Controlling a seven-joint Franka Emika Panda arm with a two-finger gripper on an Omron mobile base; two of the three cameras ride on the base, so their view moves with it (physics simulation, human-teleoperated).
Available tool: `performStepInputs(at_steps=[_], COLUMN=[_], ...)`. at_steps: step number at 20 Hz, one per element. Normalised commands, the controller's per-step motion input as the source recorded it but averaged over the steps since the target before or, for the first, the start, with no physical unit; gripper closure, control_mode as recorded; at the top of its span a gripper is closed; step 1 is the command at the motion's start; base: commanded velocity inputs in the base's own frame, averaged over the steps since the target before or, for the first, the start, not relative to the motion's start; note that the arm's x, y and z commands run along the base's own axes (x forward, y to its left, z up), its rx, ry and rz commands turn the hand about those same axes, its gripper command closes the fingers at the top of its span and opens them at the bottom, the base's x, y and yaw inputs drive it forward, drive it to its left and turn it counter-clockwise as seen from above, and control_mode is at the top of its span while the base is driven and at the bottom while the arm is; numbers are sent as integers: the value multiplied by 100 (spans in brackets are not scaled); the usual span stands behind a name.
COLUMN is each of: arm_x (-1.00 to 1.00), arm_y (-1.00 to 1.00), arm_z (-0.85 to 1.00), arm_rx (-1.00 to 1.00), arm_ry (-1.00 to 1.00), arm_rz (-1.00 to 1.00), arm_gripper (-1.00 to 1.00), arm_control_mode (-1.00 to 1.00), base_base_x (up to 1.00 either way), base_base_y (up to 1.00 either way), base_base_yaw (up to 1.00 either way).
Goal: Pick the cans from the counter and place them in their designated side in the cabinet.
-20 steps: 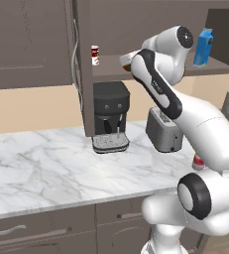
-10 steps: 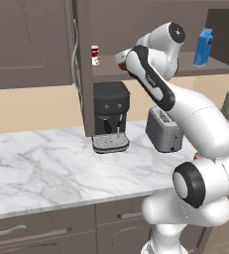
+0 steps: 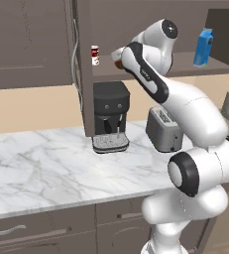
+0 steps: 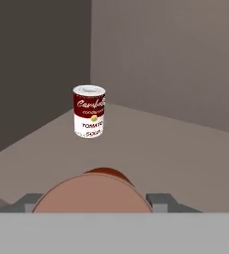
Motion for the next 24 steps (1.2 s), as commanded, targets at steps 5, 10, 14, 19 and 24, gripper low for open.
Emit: performStepInputs(at_steps=[5, 10, 14, 19, 24], arm_x=[21, 21, 19, 20, 21], arm_y=[6, 2, 2, 5, 9], arm_z=[0, -1, -4, -3, -2], arm_rx=[0, 0, 0, 0, 0], arm_ry=[2, 3, 3, 4, 4], arm_rz=[0, 0, 0, 0, 0], arm_gripper=[100, 100, 100, 100, 100], arm_control_mode=[-100, -100, -100, -100, -100], base_base_x=[0, 0, 0, 0, 0], base_base_y=[0, 0, 0, 0, 0], base_base_yaw=[0, 0, 0, 0, 0])
